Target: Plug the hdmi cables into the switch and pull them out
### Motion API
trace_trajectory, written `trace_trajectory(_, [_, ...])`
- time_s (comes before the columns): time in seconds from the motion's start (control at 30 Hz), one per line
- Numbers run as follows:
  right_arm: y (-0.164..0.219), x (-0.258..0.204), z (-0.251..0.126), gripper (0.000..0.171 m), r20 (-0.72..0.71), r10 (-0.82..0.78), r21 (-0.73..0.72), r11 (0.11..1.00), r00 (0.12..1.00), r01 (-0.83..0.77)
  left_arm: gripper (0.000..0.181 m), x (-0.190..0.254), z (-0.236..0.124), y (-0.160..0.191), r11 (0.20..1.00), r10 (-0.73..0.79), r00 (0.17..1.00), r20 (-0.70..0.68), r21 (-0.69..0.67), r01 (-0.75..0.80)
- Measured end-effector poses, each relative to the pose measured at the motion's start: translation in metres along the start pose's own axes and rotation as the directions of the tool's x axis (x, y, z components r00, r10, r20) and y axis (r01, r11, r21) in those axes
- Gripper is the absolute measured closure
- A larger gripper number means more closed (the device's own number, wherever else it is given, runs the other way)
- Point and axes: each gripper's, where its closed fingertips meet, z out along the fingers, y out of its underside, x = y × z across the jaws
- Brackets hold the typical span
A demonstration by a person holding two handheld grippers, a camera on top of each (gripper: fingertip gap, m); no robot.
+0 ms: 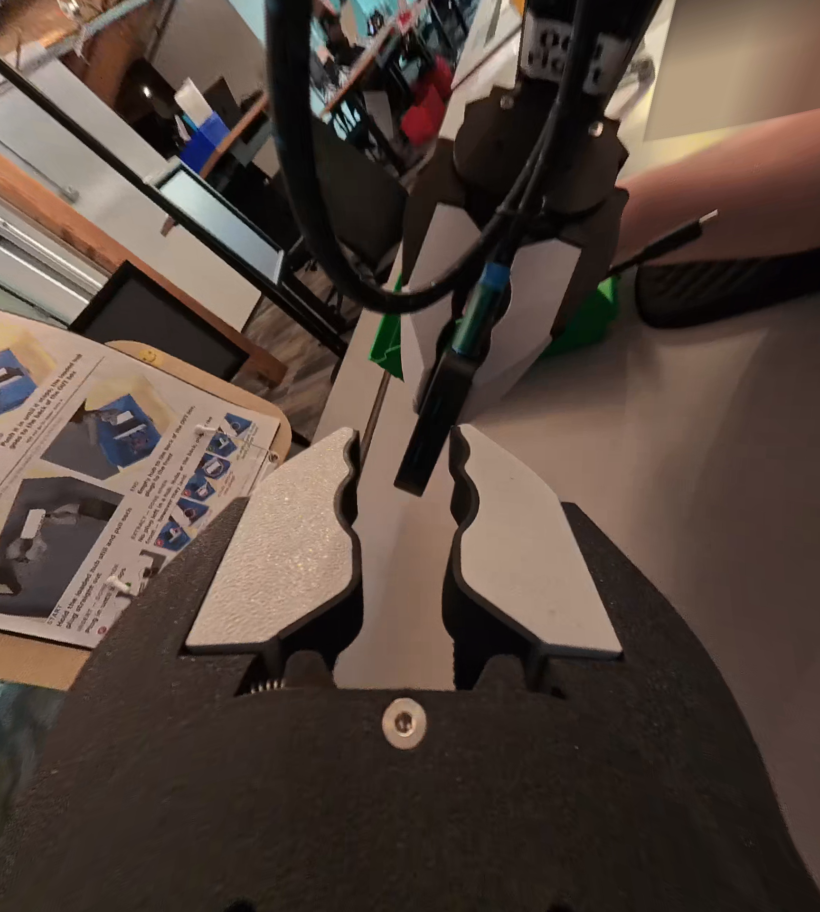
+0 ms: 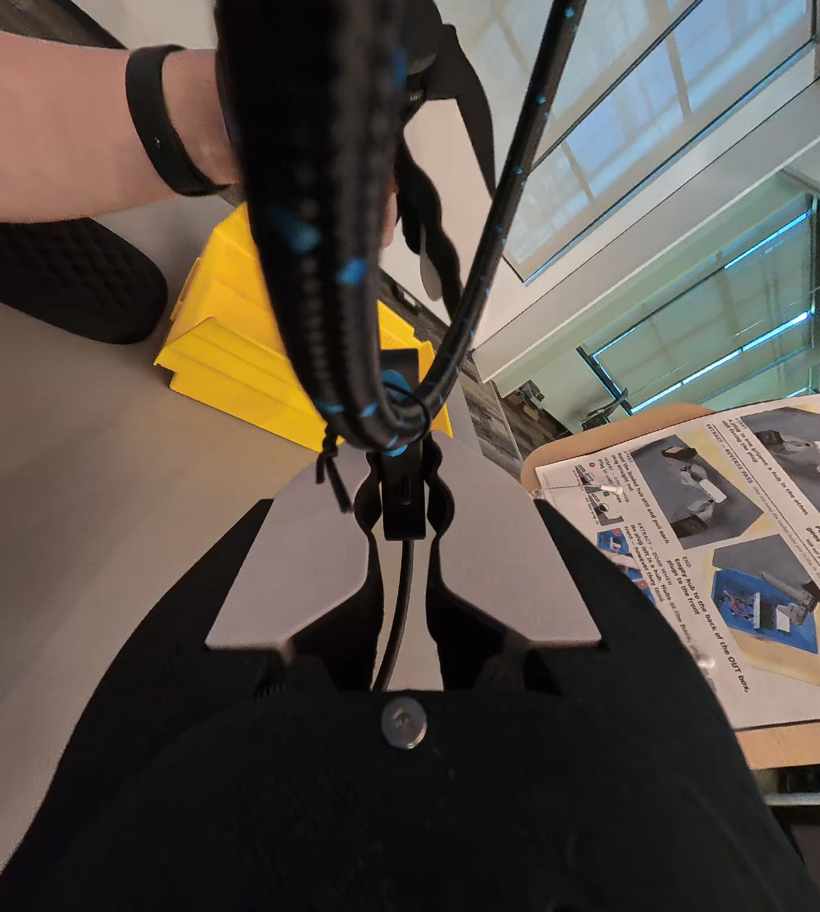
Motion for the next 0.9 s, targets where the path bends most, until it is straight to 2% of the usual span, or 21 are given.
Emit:
trace_trajectory(0.17, [-0.008, -0.008, -0.005, 0.156, 0.049, -0.074, 0.042, 0.997, 0.996, 0.072, 0.144, 0.012, 0.009, 0.008, 0.995, 0.088, 0.996, -0.025, -0.050, -0.089])
trace_trajectory(0.33, [-0.008, -0.013, -0.005, 0.156, 0.071, -0.110, 0.056, 0.993, 0.991, 0.106, 0.167, 0.022, 0.023, 0.014, 0.971, 0.216, 0.976, -0.026, -0.096, -0.217])
trace_trajectory(0.43, [-0.007, -0.009, -0.007, 0.155, 0.045, -0.121, 0.057, 0.991, 0.992, 0.118, 0.167, 0.017, 0.025, 0.013, 0.960, 0.259, 0.966, 0.017, -0.116, -0.255])
trace_trajectory(0.5, [-0.006, -0.001, -0.011, 0.145, 0.006, -0.119, 0.050, 0.992, 0.993, 0.118, 0.167, 0.009, 0.022, 0.012, 0.948, 0.302, 0.951, 0.067, -0.128, -0.292])
trace_trajectory(0.57, [-0.004, 0.010, -0.018, 0.145, -0.027, -0.095, 0.047, 0.994, 0.995, 0.096, 0.167, 0.006, 0.017, 0.009, 0.954, 0.288, 0.954, 0.081, -0.110, -0.278])
trace_trajectory(0.67, [-0.011, 0.009, -0.026, 0.155, 0.010, -0.076, 0.092, 0.993, 0.997, 0.074, 0.167, 0.007, 0.013, 0.001, 0.966, 0.257, 0.964, 0.073, -0.056, -0.254])
trace_trajectory(0.83, [-0.003, 0.002, -0.027, 0.156, 0.037, -0.192, 0.000, 0.981, 0.981, 0.192, 0.165, 0.012, 0.019, 0.003, 0.956, 0.290, 0.954, 0.073, -0.076, -0.284])
trace_trajectory(0.9, [-0.004, -0.003, -0.027, 0.156, 0.063, -0.203, 0.010, 0.979, 0.977, 0.202, 0.156, 0.014, 0.024, 0.000, 0.951, 0.309, 0.947, 0.092, -0.061, -0.304])
